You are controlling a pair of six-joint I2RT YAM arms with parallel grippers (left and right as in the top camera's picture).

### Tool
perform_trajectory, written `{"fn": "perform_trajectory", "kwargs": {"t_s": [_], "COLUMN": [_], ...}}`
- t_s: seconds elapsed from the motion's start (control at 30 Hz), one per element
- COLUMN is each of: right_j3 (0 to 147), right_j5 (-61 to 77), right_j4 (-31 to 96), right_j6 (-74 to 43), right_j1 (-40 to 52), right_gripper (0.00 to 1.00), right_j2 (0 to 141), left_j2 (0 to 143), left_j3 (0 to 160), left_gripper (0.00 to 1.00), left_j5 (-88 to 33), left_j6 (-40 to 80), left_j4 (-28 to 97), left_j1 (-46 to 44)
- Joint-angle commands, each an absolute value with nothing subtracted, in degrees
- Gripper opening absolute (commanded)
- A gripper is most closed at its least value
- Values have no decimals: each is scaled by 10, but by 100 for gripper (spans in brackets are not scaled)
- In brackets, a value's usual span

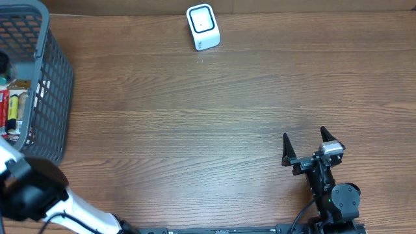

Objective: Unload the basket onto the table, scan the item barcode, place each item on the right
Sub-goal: 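Lift the snack pack out and carry it toward the table centre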

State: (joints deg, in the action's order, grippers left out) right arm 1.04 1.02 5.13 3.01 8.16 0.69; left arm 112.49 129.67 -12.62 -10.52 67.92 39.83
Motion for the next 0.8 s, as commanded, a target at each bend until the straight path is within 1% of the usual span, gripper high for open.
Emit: {"fn": "perform_trajectory", "kwargs": {"t_s": [0.0, 0.17, 0.4, 0.5, 0.77], "right_j3": [4, 4, 4, 4, 4], "right_j5": [5, 5, 5, 5, 5], "right_j4": [48, 48, 48, 48, 48], "right_j6": [33, 33, 33, 33, 33], "right_j1": [78, 78, 78, 78, 78], "right_gripper": [100, 100, 100, 100, 100], "right_j2": [2, 2, 2, 2, 2], "left_j2": [1053, 1000, 939, 923, 905], "left_j3": [1322, 1322, 1322, 1322, 1322], "left_gripper": [41, 41, 36, 38, 36], "left_j5": [-131, -132, -141, -149, -151], "left_j6": [-50, -22, 43, 65, 69], "left_j4": [674, 676, 709, 728, 784], "left_j1": [392, 385, 363, 343, 264]}}
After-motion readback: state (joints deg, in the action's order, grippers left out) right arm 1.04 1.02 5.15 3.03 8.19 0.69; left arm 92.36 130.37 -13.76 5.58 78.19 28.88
